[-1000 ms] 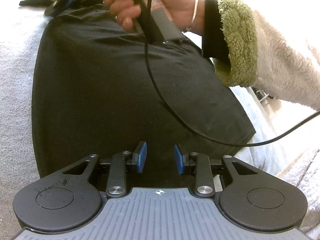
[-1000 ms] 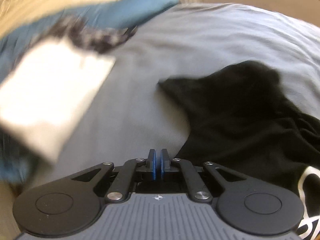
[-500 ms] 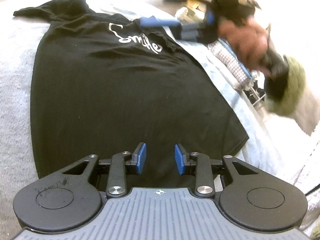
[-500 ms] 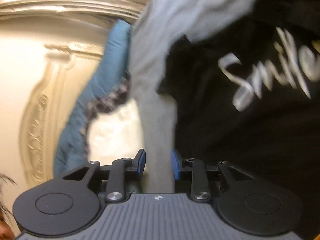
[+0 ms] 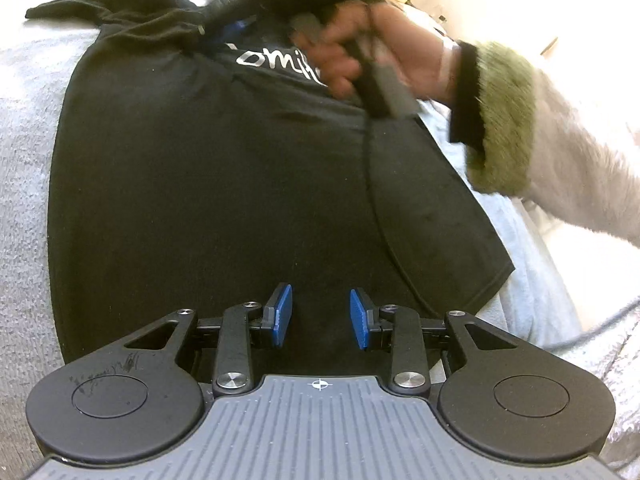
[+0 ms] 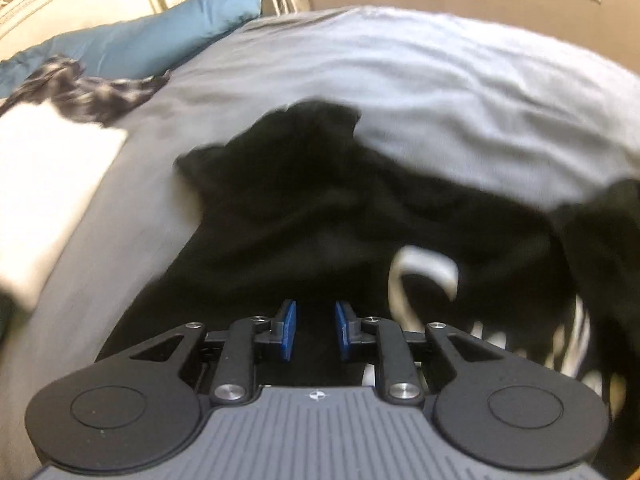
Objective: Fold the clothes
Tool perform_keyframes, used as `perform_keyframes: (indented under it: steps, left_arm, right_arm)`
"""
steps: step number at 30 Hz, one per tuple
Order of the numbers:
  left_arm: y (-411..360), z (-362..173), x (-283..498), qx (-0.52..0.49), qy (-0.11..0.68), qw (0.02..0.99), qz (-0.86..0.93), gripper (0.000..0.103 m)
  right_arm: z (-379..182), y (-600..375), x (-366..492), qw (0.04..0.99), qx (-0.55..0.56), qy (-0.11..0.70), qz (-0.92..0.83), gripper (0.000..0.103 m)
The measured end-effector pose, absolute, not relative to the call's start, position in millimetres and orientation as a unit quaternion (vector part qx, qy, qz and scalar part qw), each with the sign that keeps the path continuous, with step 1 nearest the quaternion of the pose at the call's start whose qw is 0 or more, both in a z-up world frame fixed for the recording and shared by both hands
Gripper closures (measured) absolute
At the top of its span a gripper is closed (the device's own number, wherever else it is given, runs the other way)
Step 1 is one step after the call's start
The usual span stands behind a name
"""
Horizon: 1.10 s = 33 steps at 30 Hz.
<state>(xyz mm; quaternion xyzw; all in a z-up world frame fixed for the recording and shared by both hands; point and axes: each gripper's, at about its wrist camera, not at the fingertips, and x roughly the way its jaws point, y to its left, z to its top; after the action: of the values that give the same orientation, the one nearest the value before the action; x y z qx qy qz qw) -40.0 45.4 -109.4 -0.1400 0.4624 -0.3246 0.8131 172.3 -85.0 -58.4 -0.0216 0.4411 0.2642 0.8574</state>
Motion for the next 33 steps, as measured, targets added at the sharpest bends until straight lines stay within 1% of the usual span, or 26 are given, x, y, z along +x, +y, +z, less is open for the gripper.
perform_keyframes:
  steps: [2,5,6,9,11,12,14,18,22,24,28,30,33]
  left_arm:
    - [44,-110,-39,-0.141,0.463,0.813,-0.325,0.071]
    - [45,-111,-39,-0.145,0.462,0.811,-0.327,0.071]
    - [46,-111,-39,-0.146,0.463,0.810,-0.328,0.071]
    - [47,-113,-38,-0.150,0.464,0.809,-0.330,0.071]
    - [46,-113,-38,-0.150,0.464,0.808,-0.330,0.071]
    - [46,-113,-38,-0.150,0.464,0.809,-0.329,0.071]
    - [45,-112,-38,-0.149,0.463,0.810,-0.328,0.071]
    - [43,-111,-39,-0.149,0.462,0.812,-0.324,0.071]
    - [45,-109,-40,-0.153,0.460,0.812,-0.325,0.071]
    - [48,-107,-39,-0.160,0.458,0.810,-0.329,0.071]
    - [47,-100,-36,-0.157,0.447,0.812,-0.341,0.071]
    - [42,-97,-34,-0.150,0.444,0.810,-0.351,0.071]
    - [28,-100,-31,-0.126,0.454,0.807,-0.356,0.071]
  right_arm:
    - [-50,-92,179,0.871,0.000,0.426,0.246,0.080]
    - [-36,-115,172,0.849,0.071,0.447,0.273,0.080]
    - [-33,-120,167,0.834,0.079,0.463,0.290,0.080]
    - [-36,-116,148,0.785,0.044,0.521,0.333,0.080]
    - [-45,-102,138,0.774,-0.005,0.530,0.345,0.080]
    - [-50,-93,138,0.777,-0.027,0.528,0.340,0.081]
    - [-58,-80,151,0.792,-0.029,0.513,0.331,0.082]
    - [-53,-89,182,0.823,0.066,0.483,0.293,0.081]
    - [-37,-123,180,0.805,0.131,0.487,0.312,0.080]
    - [-29,-149,167,0.779,0.175,0.507,0.324,0.080]
    - [-19,-187,131,0.746,0.212,0.546,0.317,0.079]
    - [-23,-200,117,0.750,0.200,0.565,0.279,0.079]
    - [-31,-197,111,0.797,0.102,0.550,0.228,0.079]
